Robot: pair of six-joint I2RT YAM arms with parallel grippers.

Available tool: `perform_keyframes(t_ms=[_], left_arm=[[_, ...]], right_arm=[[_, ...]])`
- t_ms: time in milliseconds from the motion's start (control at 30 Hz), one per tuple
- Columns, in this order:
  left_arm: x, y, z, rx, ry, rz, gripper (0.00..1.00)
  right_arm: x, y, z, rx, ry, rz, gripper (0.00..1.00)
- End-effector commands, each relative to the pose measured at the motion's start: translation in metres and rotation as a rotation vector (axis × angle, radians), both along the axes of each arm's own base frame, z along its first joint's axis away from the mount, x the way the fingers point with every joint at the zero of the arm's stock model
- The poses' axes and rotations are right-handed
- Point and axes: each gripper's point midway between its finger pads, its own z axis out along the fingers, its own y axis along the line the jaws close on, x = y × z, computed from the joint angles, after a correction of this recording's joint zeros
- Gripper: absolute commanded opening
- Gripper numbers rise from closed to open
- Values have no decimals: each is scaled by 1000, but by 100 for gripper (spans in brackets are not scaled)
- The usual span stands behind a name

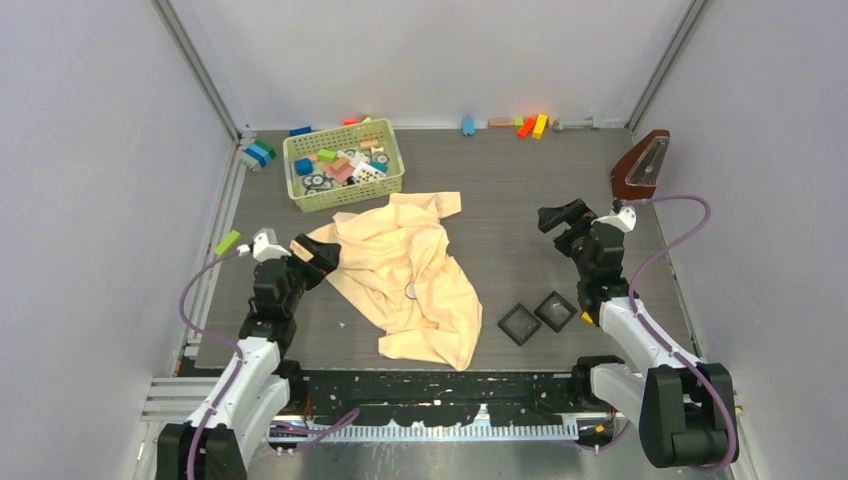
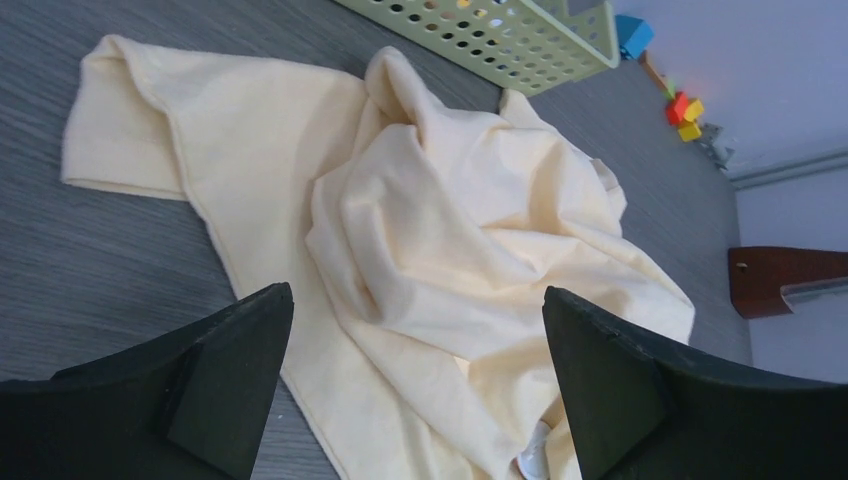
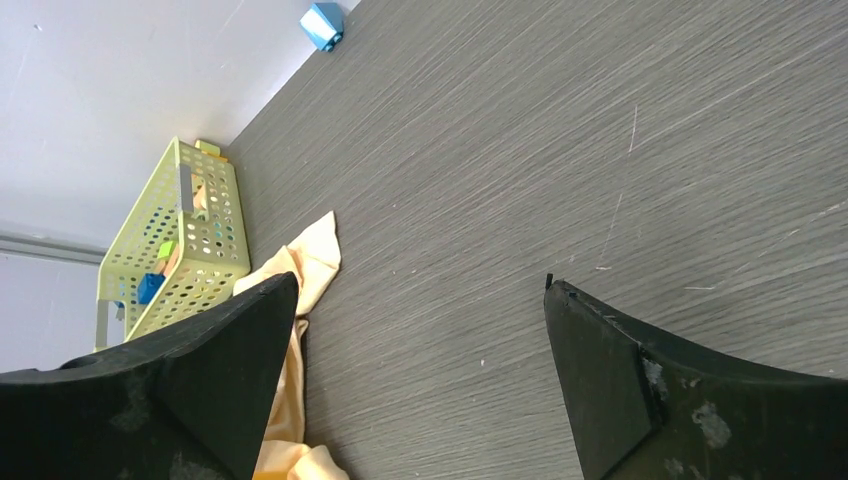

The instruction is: Remove the brooch from the garment

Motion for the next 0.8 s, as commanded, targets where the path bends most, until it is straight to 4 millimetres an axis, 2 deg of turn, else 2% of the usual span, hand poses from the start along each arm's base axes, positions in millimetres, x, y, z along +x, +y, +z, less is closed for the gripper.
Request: perform_keyframes(t_ms=[0, 100, 167, 300, 333, 367, 433, 633, 733, 767], left_arm=[[4, -23, 33, -10, -163, -146, 100], [3, -39, 35, -15, -187, -249, 100], [2, -55, 32, -27, -187, -344, 99], [-1, -83, 28, -62, -168, -532, 95], [-1, -88, 26, -69, -158, -565, 93], [0, -92, 23, -76, -143, -589, 92], [1, -98, 16, -87, -109, -620, 91], [-4, -122, 10, -77, -94, -731, 84], [-8, -129, 13, -59, -110, -769, 80], [-9, -130, 13, -50, -114, -773, 80]], right_arm=[[8, 0, 21, 43, -61, -16, 100], [12, 10, 15, 32, -6, 33, 100], [15, 33, 15, 19, -6, 131, 100], [14, 88, 19, -100, -3, 321, 100], [9, 107, 11, -154, 13, 387, 99], [7, 121, 16, -173, -2, 441, 98], [-1, 152, 13, -222, -20, 577, 89], [-20, 209, -11, -288, 29, 796, 85], [-24, 228, -20, -358, 60, 839, 85], [-31, 235, -34, -398, 97, 872, 85]])
